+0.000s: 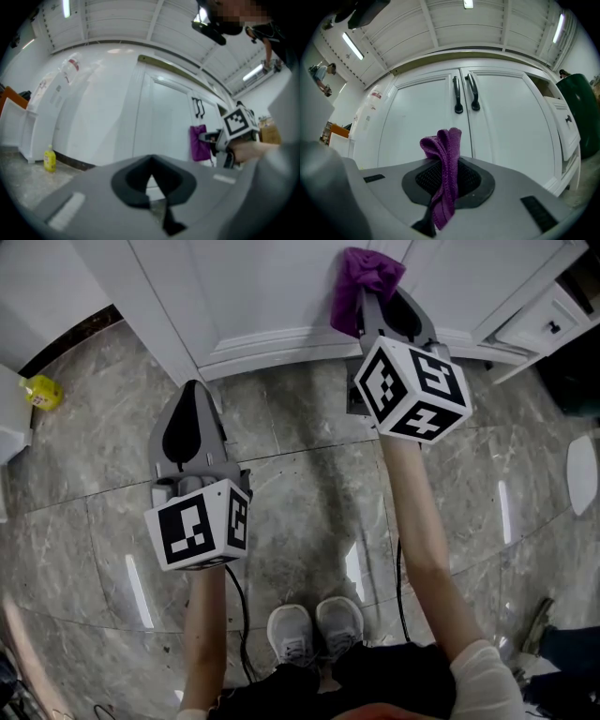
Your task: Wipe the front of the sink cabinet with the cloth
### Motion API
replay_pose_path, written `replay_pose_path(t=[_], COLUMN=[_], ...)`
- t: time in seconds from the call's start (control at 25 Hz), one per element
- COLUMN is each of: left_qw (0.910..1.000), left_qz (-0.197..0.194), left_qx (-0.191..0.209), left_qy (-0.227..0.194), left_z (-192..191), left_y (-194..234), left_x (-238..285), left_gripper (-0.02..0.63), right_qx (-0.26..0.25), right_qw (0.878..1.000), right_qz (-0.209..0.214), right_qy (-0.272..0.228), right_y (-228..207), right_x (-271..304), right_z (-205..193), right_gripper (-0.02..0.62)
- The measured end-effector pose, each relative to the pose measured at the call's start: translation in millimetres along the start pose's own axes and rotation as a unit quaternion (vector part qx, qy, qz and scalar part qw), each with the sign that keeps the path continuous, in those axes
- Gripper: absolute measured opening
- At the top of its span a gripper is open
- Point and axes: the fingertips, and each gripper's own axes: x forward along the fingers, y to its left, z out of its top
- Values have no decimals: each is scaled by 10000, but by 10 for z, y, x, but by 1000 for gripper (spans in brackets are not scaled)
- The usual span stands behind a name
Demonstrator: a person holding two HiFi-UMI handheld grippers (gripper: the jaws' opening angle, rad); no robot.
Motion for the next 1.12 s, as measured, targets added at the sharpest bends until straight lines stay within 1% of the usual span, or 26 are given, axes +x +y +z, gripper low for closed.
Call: replay_pose_path(t=[0.36, 0.76, 0.84, 0.88, 1.0, 1.12], left_qw=[10000, 9999, 9999, 9998, 9998, 9996], left_qz=[6, 16, 42, 61, 128, 192], left_qx=[1, 39, 44, 47, 74, 98], left_qy=[-16, -132, -151, -158, -163, -157], left_z=[19, 110, 118, 119, 119, 108], left_y=[13, 9, 20, 29, 65, 129], left_x=[-8, -35, -48, -55, -78, -108], left_gripper=[5, 5, 5, 5, 5, 5], right_qx=[-131, -150, -155, -137, 97, 487], right_qw=[9989, 9988, 9994, 9998, 9985, 9911], right_qz=[-445, -473, -306, -151, 536, 1240], right_qy=[-8, 25, -6, -29, -72, -36], right_y=[-337, -353, -249, -155, 281, 812], right_x=[-67, -81, -108, -119, -111, -73], right_z=[40, 56, 68, 74, 45, -61], right_gripper=[54, 54, 54, 54, 54, 54])
